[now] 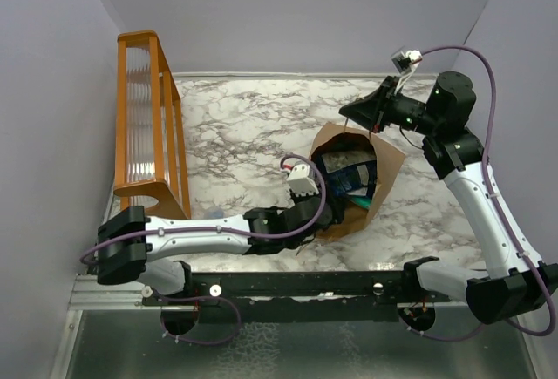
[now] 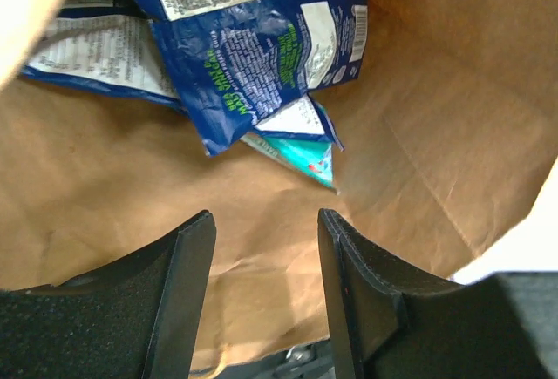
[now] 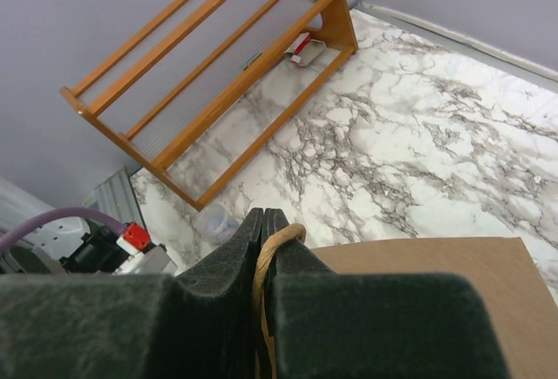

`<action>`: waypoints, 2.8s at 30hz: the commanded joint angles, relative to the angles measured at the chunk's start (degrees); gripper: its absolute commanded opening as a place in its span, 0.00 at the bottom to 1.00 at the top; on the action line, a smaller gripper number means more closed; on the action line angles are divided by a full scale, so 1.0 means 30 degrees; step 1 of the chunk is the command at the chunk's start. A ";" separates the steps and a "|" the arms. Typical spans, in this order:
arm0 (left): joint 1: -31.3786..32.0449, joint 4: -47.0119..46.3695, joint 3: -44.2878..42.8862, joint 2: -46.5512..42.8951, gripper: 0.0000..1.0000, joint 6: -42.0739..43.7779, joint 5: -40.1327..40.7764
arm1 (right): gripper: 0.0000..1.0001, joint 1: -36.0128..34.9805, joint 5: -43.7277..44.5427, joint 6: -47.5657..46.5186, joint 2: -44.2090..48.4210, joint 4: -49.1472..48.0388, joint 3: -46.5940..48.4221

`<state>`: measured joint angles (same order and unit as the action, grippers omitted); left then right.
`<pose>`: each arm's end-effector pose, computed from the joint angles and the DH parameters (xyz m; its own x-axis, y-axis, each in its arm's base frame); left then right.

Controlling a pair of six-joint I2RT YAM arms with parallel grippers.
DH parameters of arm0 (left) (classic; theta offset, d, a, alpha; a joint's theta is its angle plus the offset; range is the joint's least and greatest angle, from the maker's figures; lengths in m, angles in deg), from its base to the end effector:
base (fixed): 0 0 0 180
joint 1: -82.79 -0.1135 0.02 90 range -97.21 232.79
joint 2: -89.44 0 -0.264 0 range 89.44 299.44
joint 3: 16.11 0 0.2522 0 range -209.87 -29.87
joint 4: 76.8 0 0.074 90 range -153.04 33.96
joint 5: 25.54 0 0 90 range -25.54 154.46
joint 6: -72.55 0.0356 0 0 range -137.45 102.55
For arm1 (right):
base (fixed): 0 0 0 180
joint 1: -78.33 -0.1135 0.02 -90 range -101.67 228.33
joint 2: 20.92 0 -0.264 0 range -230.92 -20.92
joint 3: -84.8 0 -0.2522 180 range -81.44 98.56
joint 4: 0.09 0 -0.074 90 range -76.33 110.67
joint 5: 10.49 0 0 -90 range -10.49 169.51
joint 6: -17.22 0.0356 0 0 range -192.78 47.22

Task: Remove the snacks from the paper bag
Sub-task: Take out the snack from the paper bag.

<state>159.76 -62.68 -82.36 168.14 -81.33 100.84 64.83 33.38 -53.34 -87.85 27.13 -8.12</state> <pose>0.0896 -0.2937 0.2721 -0.6413 -0.4352 -0.6320 0.2021 0.6987 -0.6862 0.2383 0.0836 0.4311 -0.3982 0.1416 -0.9063 -0.7687 0.4875 0.4140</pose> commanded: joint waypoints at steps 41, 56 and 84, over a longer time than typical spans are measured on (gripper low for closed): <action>-0.2327 0.3179 -0.5959 0.6295 0.31 -0.5895 0.3681 | 0.03 -0.0013 0.0274 0.0275 0.1300 -0.1846 -0.0242; -0.2387 0.0714 -0.5051 0.3315 0.00 -0.1614 0.1730 | 0.03 -0.0013 0.2494 -0.0235 0.1880 -0.1548 -0.0919; -0.2530 0.6668 -1.2809 -0.3486 0.00 0.9691 0.0206 | 0.04 -0.0013 0.6903 -0.0428 0.3725 -0.1795 -0.2512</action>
<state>153.00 -48.88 -114.44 158.82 -60.02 98.64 64.81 51.35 -53.16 -77.86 23.48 -15.40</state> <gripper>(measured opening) 0.012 0.037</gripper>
